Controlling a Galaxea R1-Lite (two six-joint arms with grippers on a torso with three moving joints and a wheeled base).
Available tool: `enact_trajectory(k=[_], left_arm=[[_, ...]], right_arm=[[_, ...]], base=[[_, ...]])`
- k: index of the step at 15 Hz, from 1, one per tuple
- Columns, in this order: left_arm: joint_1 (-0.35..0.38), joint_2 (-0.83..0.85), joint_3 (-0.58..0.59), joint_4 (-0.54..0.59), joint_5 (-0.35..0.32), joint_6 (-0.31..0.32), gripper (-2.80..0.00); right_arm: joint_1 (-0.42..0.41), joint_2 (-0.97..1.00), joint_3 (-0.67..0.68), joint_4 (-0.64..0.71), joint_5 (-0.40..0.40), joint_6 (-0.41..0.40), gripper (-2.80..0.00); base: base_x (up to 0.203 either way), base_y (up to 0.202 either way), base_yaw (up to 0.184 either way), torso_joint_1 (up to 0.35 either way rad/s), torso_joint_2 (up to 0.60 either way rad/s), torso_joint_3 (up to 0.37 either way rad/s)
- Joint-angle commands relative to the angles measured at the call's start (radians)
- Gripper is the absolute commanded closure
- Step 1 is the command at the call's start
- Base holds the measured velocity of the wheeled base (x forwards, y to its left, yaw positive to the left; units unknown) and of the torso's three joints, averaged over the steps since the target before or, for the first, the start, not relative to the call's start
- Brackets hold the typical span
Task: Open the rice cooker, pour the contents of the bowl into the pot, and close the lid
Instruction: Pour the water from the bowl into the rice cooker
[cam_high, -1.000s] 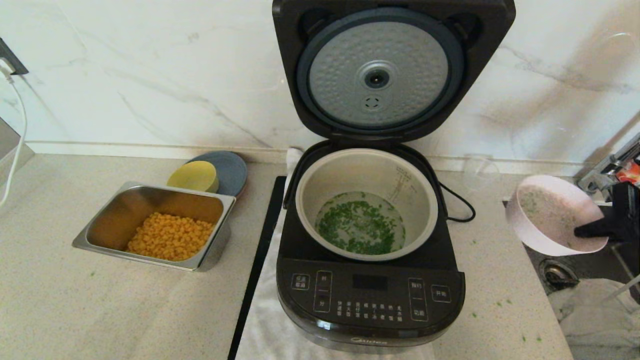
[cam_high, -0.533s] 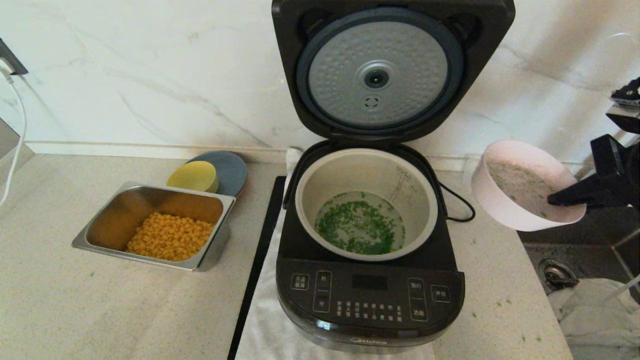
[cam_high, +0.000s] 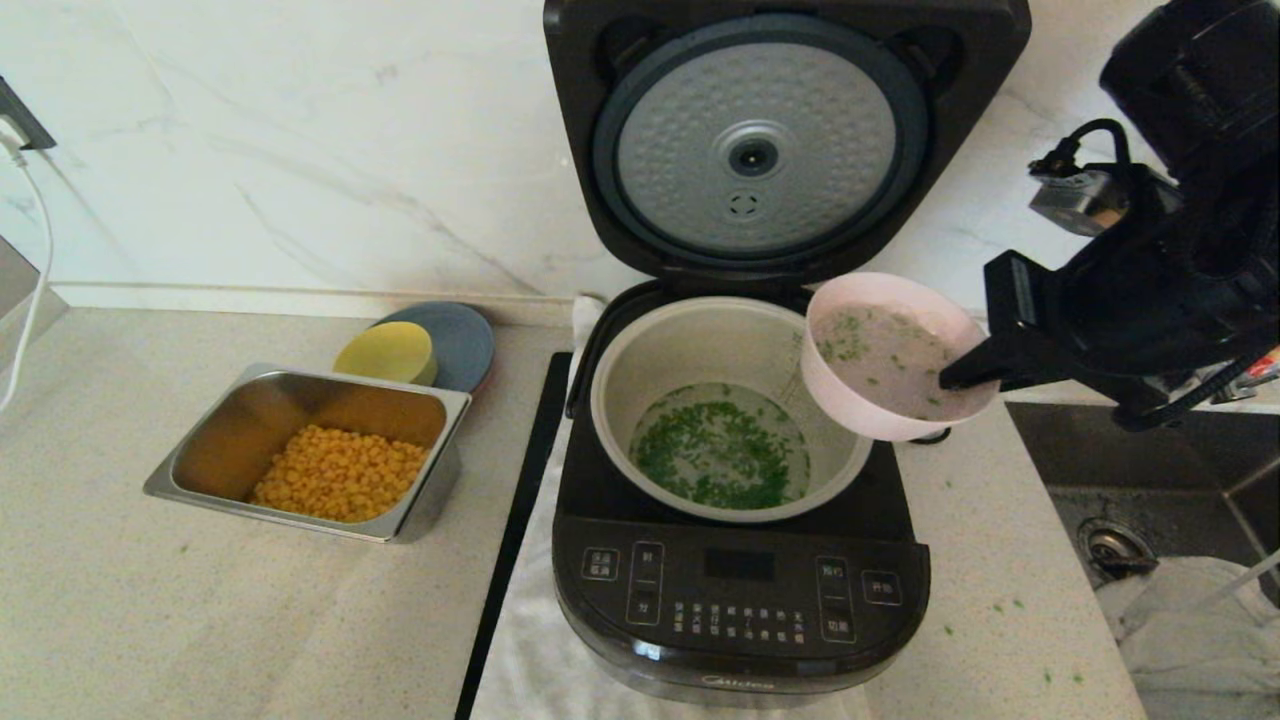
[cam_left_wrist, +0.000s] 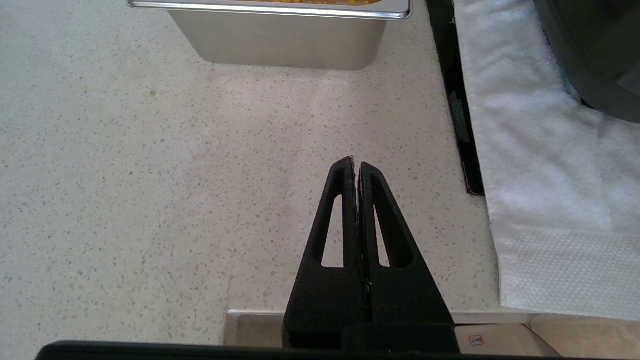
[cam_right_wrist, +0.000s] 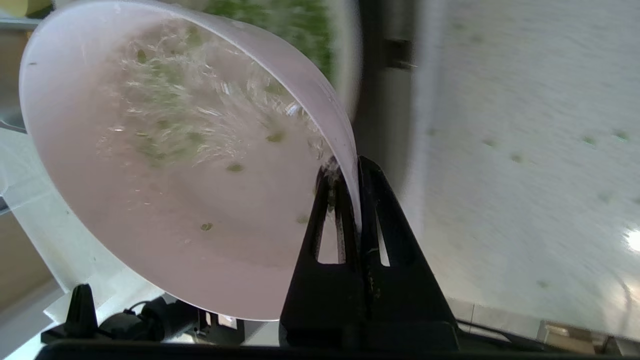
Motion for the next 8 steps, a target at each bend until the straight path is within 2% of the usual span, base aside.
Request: enact_trajectory(k=[1,8], left_arm=[[0.000,-0.001,0.000,0.001,0.000,0.001,0.00],[0.000,-0.001,0.000,0.001,0.000,0.000,0.00]], right_arm=[[0.066,0.070,-0.022,-0.020,-0.023,0.017,0.00],[0.168,0.148,-0.023,-0.170,-0.114,0.053,0.00]], base=[[0.000,0.000,0.000,0.000,0.00,0.000],[0.000,0.000,0.000,0.000,0.00,0.000]])
